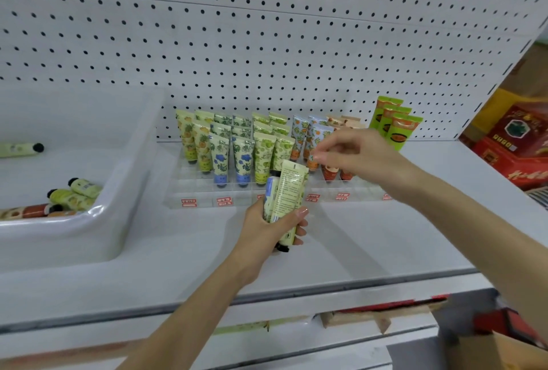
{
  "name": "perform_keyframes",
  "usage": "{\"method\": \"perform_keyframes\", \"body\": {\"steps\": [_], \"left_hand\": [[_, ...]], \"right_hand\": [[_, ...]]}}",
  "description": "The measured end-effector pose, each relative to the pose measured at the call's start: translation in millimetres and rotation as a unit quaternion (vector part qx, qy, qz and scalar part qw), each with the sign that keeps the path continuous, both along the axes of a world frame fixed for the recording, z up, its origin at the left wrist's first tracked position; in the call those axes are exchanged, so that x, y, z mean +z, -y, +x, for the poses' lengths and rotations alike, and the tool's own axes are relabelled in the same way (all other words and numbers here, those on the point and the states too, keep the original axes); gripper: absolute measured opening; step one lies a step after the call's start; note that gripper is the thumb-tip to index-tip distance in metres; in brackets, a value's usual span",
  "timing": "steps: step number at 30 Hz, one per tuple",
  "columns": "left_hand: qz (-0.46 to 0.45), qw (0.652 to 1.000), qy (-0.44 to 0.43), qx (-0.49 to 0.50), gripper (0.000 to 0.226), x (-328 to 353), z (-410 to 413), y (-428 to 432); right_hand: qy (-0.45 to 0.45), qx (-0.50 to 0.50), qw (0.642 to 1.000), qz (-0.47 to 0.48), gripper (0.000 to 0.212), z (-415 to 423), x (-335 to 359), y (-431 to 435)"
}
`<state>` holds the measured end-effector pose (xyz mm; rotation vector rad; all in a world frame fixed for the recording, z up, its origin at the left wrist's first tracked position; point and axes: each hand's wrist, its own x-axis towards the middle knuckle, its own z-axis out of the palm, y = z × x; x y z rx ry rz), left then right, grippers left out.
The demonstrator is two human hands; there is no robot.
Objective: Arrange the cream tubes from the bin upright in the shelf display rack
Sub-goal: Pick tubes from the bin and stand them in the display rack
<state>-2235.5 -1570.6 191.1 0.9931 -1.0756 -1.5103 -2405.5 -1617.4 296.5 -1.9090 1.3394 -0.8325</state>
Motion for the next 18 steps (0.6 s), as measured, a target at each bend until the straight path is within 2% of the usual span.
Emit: {"method": "perform_keyframes", "body": {"steps": [7, 11, 13, 15, 18], "left_hand": [[-0.006, 0.999, 0.029, -0.017, 0.021, -0.1, 2.1, -6.6], [-0.002, 0.998, 0.039, -0.039, 0.048, 3.2, 10.3, -12.4], [0.001, 0.998, 0.042, -0.051, 0.05, 3.8, 15.6, -15.6], [0.008, 0.998, 0.021, -0.054, 0.047, 4.3, 20.9, -19.8], [0.022, 0.998, -0.036, -0.052, 0.042, 4.9, 30.4, -27.5]], "right_hand": [[0.006, 0.017, 0.997, 0.071, 0.009, 27.0, -22.1, -13.1], [0.055, 0.031, 0.992, 0.11, 0.009, 26.5, -17.5, -21.5], [0.082, 0.049, 0.986, 0.136, 0.009, 25.8, -14.4, -25.2], [0.11, 0.064, 0.98, 0.155, 0.011, 26.7, -12.7, -28.8], [0.124, 0.066, 0.977, 0.161, 0.026, 29.0, -12.2, -31.4]]}}
